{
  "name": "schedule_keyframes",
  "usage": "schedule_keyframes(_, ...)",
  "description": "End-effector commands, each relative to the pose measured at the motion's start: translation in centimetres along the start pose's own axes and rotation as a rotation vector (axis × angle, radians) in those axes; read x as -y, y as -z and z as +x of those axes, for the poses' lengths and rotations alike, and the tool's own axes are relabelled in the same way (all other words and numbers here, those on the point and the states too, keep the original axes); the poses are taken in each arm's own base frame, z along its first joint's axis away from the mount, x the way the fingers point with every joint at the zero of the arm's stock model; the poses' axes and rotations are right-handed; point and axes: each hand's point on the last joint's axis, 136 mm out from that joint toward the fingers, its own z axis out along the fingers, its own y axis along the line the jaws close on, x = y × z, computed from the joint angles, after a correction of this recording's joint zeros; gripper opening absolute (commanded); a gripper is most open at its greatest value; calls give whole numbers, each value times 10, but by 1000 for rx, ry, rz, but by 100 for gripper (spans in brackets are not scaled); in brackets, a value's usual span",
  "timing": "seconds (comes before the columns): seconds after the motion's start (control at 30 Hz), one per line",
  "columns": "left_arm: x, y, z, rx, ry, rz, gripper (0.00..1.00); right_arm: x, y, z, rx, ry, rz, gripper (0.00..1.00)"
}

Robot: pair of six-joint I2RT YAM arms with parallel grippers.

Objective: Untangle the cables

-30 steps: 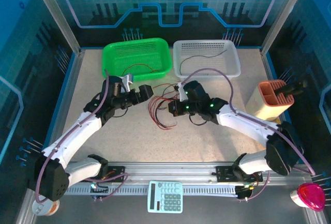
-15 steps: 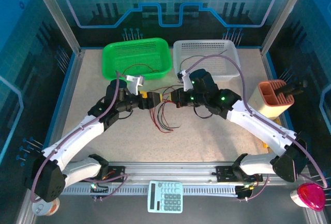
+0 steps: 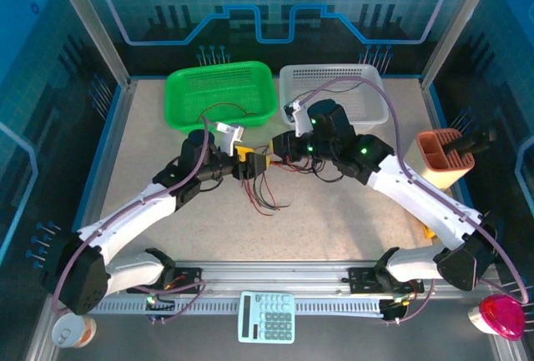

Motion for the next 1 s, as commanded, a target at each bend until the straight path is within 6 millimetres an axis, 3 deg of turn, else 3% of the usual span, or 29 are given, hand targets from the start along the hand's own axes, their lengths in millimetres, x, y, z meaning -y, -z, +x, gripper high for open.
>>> schedule_keyframes(0.0,-1,-11,-13,43,-56,-10,78,-14,10,-16,33,18,-46,0)
schedule_keyframes(0.13,-17,-23,-14,49,-43,-65,74,-21,17,-24,54,17,-74,0)
schedule_keyframes(0.53,-38,-55,7,15,52,-63,44,-42,41,-53,125,1,-170,0)
schedule_keyframes(0.77,-54,-63,31,-31,92,-96,30,-53,63,-85,195,-37,-271,0)
schedule_keyframes(0.97,-65,-66,50,-69,122,-120,28,-64,95,-120,288,-39,-340,0)
